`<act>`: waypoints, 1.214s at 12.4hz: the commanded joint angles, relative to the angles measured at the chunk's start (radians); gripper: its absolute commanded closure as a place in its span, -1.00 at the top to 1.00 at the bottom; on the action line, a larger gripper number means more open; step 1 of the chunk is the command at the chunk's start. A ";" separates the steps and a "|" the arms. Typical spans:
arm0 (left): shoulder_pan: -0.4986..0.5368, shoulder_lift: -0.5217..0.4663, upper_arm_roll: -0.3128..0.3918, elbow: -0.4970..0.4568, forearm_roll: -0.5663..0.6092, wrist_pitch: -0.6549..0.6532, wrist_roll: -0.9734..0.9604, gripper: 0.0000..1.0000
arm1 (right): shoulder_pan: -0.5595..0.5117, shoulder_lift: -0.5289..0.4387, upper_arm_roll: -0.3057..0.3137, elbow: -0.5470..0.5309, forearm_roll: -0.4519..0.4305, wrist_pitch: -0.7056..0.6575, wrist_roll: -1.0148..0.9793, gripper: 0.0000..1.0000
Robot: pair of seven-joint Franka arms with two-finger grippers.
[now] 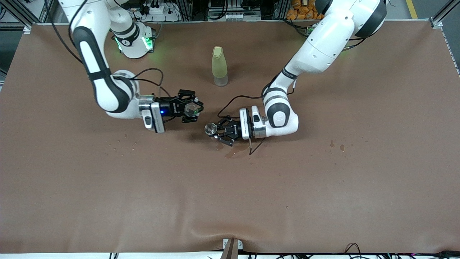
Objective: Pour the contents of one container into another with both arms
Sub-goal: 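Turn the beaker upright and move both grippers apart, then lower the jigger and beaker onto the table and open both grippers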
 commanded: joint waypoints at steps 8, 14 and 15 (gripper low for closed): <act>0.328 -0.101 -0.016 -0.096 0.343 -0.112 -0.173 -1.00 | -0.243 0.004 -0.109 0.090 -0.356 -0.162 -0.585 -1.00; 0.681 -0.114 -0.014 -0.107 0.709 -0.491 -0.225 -1.00 | -0.438 0.079 -0.129 0.189 -0.517 -0.355 -0.810 -1.00; 0.731 -0.111 -0.014 -0.107 0.760 -0.525 -0.225 -1.00 | -0.467 0.105 -0.129 0.214 -0.537 -0.389 -0.844 -1.00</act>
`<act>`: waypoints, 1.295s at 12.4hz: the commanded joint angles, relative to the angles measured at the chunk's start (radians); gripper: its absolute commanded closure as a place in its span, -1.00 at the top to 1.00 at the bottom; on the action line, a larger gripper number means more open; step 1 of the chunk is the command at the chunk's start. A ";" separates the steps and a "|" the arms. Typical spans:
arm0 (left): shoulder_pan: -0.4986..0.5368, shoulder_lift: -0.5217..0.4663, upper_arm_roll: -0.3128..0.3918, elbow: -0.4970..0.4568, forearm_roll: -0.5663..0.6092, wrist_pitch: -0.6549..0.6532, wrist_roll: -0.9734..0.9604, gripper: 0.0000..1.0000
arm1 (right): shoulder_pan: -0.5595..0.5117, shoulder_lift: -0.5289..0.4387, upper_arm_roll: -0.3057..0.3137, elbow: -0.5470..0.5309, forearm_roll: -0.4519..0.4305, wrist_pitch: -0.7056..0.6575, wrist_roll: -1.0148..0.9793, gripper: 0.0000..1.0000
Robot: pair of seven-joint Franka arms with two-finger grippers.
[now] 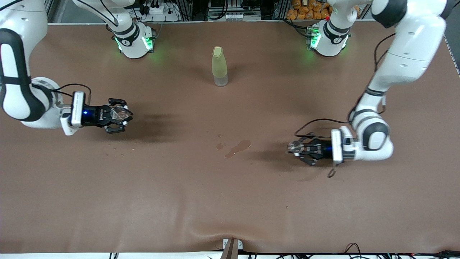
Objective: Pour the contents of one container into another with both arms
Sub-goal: 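Lower the jigger and beaker onto the table and open both grippers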
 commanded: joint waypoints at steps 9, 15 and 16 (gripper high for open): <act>0.437 0.082 -0.006 0.033 0.427 -0.230 0.078 -1.00 | -0.219 0.312 0.007 0.293 -0.148 -0.169 -0.265 -1.00; 0.560 0.161 -0.004 0.129 0.529 -0.316 0.078 -1.00 | -0.203 0.399 0.018 0.307 -0.130 -0.059 -0.285 -1.00; 0.563 0.171 -0.004 0.131 0.529 -0.318 0.080 -1.00 | -0.200 0.410 0.021 0.309 -0.130 -0.041 -0.294 -1.00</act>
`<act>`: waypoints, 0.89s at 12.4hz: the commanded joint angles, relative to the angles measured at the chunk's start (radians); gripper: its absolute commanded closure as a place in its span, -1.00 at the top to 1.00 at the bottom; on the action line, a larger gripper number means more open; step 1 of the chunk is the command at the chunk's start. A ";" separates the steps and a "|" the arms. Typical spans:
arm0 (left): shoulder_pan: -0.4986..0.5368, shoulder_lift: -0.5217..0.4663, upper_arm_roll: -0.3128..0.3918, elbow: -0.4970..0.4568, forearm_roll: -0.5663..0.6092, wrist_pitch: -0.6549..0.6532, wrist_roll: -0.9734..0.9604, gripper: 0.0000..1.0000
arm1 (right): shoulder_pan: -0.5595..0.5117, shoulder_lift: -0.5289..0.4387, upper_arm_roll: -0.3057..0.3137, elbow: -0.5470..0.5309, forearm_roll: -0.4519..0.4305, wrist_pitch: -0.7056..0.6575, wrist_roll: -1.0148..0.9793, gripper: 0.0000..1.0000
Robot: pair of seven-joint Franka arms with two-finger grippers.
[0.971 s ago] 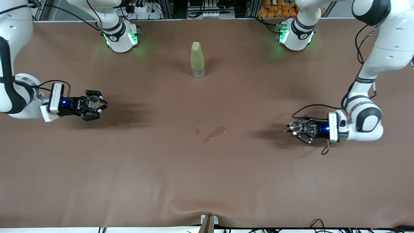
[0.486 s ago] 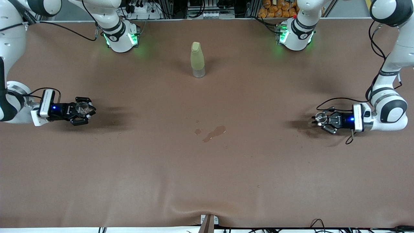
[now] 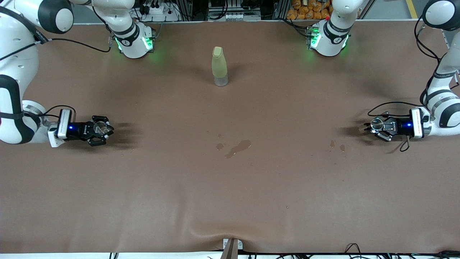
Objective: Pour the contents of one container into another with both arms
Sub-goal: 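Lower the jigger and beaker onto the table and open both grippers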
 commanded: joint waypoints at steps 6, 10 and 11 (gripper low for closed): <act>-0.053 0.073 -0.010 0.089 0.011 -0.025 0.002 -1.00 | 0.047 0.123 0.009 0.059 0.083 0.050 -0.094 -1.00; -0.075 0.097 -0.010 0.095 0.008 -0.002 0.003 -1.00 | 0.052 0.146 0.011 0.071 0.087 0.086 -0.099 -1.00; -0.087 0.102 -0.010 0.101 0.008 0.007 0.005 -1.00 | 0.053 0.155 0.011 0.081 0.088 0.091 -0.102 -1.00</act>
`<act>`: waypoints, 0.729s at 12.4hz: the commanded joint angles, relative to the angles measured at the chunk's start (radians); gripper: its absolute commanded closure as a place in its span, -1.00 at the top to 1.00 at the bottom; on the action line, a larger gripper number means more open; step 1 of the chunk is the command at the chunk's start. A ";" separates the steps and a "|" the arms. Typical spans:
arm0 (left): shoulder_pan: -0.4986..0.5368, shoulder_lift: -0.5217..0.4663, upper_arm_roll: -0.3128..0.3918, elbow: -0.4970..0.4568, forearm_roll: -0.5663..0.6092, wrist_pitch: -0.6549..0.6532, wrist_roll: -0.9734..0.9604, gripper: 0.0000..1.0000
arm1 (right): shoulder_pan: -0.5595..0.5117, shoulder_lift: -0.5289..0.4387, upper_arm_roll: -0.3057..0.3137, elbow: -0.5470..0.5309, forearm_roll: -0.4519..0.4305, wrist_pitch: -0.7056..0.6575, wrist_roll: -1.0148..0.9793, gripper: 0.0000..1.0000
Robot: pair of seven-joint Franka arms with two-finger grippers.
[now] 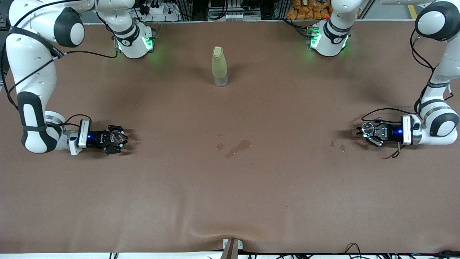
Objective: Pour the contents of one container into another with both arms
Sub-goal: 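Lower the jigger and beaker onto the table and open both grippers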
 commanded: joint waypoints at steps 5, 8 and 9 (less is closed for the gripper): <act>-0.035 0.049 -0.005 0.048 -0.034 0.013 0.023 -1.00 | 0.005 0.070 0.014 0.042 0.040 0.022 -0.118 -1.00; -0.035 0.058 -0.005 0.047 -0.056 0.013 0.023 -1.00 | 0.007 0.077 0.020 0.042 0.046 0.032 -0.122 -1.00; -0.034 0.070 -0.005 0.047 -0.060 0.013 0.023 -1.00 | 0.007 0.076 0.020 0.042 0.045 0.036 -0.122 -1.00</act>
